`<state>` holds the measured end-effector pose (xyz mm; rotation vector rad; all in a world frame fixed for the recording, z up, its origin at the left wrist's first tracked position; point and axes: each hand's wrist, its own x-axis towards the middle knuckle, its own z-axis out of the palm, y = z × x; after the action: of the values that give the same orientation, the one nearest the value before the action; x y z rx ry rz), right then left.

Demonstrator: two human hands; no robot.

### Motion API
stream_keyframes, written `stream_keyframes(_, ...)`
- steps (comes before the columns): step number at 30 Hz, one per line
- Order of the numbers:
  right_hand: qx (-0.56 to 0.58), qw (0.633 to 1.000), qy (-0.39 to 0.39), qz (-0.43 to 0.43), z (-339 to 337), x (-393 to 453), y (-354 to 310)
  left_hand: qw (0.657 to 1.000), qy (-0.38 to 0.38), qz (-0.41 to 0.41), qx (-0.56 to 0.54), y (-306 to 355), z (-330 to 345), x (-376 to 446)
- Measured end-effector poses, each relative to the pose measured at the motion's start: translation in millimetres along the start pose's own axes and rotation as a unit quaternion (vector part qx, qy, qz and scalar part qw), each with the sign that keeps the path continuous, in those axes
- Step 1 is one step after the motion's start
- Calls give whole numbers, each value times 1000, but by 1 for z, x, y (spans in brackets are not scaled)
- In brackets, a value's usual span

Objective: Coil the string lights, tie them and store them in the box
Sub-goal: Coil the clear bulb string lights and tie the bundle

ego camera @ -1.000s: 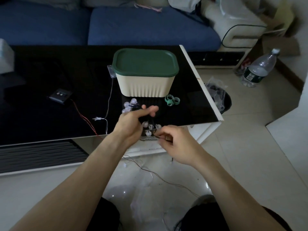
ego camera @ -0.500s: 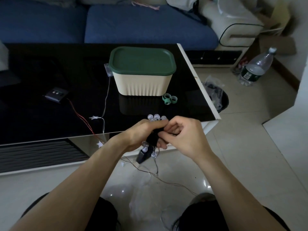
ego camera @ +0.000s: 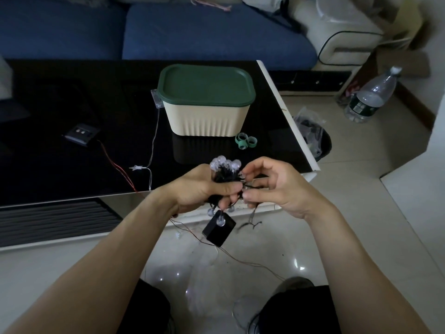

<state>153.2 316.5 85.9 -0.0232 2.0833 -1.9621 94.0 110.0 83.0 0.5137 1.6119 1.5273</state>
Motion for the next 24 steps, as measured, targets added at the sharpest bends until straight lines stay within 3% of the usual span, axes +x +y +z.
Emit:
stream_keyframes(7, -106, 989, 91, -39, 10, 4, 4, 997, 18, -20, -66, 2, -6, 0)
stream_keyframes(10, -93, 986, 140, -14, 8, 5, 4, 986, 76, 0, -150, 1, -6, 3)
stream_keyframes(13, -90, 979, 185, 5, 4, 7, 5, 940, 174, 31, -293, -2, -11, 13)
stream_keyframes(15, -136, 968, 208, -24, 2, 6, 6, 900, 201, 43, -383, -1, -15, 16)
stream_keyframes(18, -224, 957, 171, -71, 5, 5, 8, 846, 239, 45, -475, 0, -19, 16)
stream_keyframes(20, -262, 954, 121, -76, 12, 5, 11, 852, 238, 69, -461, -2, -19, 17)
stream_keyframes(24, -328, 937, 74, -98, 29, 8, 16, 904, 217, 76, -360, -9, -11, 19)
